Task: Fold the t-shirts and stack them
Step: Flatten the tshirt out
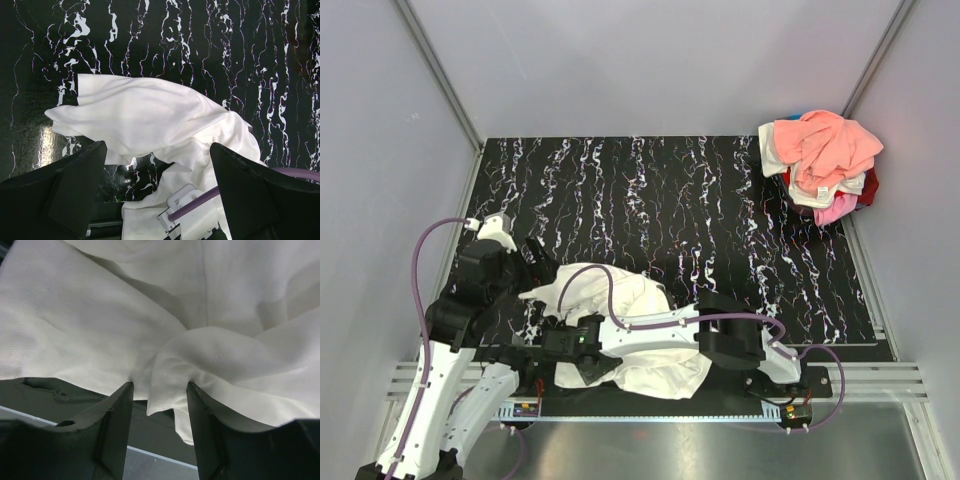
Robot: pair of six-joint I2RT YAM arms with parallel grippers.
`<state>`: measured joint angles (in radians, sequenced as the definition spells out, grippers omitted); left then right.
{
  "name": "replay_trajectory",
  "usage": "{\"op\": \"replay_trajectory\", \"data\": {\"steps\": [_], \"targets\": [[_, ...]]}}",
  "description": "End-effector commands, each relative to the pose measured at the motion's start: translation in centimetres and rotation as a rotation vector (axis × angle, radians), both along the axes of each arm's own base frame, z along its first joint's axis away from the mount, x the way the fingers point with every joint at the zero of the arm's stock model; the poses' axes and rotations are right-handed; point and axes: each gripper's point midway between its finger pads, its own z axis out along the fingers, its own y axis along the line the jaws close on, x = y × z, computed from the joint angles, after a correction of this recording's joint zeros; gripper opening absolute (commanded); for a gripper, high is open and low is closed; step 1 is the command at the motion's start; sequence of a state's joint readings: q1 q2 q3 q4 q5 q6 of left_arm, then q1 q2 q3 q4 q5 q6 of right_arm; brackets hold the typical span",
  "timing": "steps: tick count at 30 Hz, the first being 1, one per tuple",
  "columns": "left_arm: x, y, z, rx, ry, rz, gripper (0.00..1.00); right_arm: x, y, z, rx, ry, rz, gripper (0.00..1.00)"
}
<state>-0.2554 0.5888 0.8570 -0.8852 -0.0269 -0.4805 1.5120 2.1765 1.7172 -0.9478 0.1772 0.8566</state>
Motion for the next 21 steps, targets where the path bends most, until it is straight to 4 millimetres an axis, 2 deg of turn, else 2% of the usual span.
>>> {"op": "replay_trajectory", "data": {"steps": [1,5,8,9,11,12,16,18,19,21], "targets": [[0.6,-0.5,0.8,-0.023,-0.047,-0.015,0.92,0.7,0.2,1.0,0.002,-0.058,-0.010,0.52],[0.6,-0.5,0.8,-0.023,-0.045,-0.013,0.92,0.9,0.0,1.2,-0.005,-0.074,-0.015,0.41],[0.6,-0.4,0.7,-0.023,-0.045,-0.009,0.92,1.1,-0.5,1.6,-0.006,-0.082,-0.023,0.26],[0.6,-0.5,0.7,-0.025,-0.043,-0.011,0.92,1.1,-0.6,2.0,0.000,-0.083,-0.028,0.18],[0.6,-0.5,0.6,-0.025,-0.042,-0.009,0.92,1.2,-1.1,2.1,0.000,-0.089,-0.035,0.09],[0.6,-0.5,0.7,-0.025,-0.043,-0.009,0.92,1.2,-1.2,2.1,-0.002,-0.093,-0.037,0.01],[0.6,-0.4,0.6,-0.024,-0.039,-0.006,0.92,1.5,-2.2,2.9,-0.007,-0.109,-0.052,0.00],[0.6,-0.4,0.5,-0.022,-0.038,-0.006,0.92,2.1,-2.8,4.6,0.008,-0.141,-0.069,0.00],[0.7,-0.4,0.5,-0.020,-0.035,-0.005,0.92,2.3,-3.8,5.2,-0.014,-0.154,-0.072,0.00],[0.8,-0.5,0.5,-0.022,-0.031,-0.006,0.92,3.3,-5.2,7.9,0.001,-0.216,-0.096,0.00]]}}
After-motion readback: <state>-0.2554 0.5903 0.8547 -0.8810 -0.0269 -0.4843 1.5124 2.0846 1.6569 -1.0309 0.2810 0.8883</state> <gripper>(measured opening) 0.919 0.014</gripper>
